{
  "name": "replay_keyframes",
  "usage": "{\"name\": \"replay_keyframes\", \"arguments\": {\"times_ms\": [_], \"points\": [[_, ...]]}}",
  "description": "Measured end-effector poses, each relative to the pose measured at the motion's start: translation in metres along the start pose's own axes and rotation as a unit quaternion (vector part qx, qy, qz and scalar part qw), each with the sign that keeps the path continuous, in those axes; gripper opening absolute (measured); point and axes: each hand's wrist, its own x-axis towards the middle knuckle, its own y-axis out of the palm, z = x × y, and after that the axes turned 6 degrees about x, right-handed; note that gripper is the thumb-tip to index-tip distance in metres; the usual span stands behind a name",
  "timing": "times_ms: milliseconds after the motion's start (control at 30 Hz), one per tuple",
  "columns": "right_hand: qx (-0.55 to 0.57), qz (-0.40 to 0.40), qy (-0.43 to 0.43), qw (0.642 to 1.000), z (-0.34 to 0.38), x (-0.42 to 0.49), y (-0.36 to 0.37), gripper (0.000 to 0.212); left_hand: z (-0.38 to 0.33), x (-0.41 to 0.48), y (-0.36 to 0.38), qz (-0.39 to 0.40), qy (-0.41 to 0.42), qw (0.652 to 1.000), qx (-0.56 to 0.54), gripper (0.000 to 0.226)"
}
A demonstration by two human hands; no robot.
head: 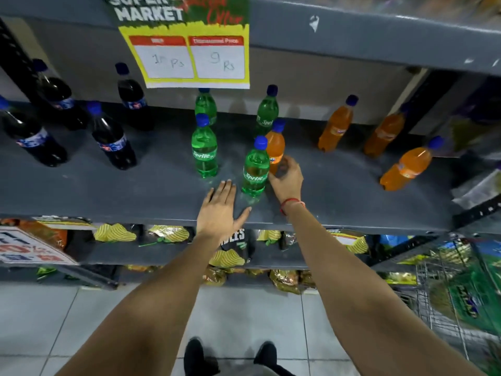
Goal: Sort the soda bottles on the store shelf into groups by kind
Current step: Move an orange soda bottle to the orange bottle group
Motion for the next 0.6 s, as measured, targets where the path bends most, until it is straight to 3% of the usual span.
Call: {"name": "replay_keyframes", "arguments": {"times_ms": [200, 400, 600], "points": [[0.021, 0.048, -0.005, 0.999, 0.005, 0.011, -0.001, 0.025, 0.000, -0.001, 0.000, -0.009, -0.006, 1.000, -0.006, 0.076], [0.019, 0.031, -0.002, 0.999, -0.003, 0.009, -0.032, 0.039, -0.001, -0.001, -0.004, 0.001, -0.013, 1.000, 0.004, 0.082], [-0.035, -0.017, 0.000, 0.999, -0.020, 0.018, -0.092, 0.036, -0.002, -0.003, -0.004, 0.002, -0.014, 1.000, 0.002, 0.085]]}}
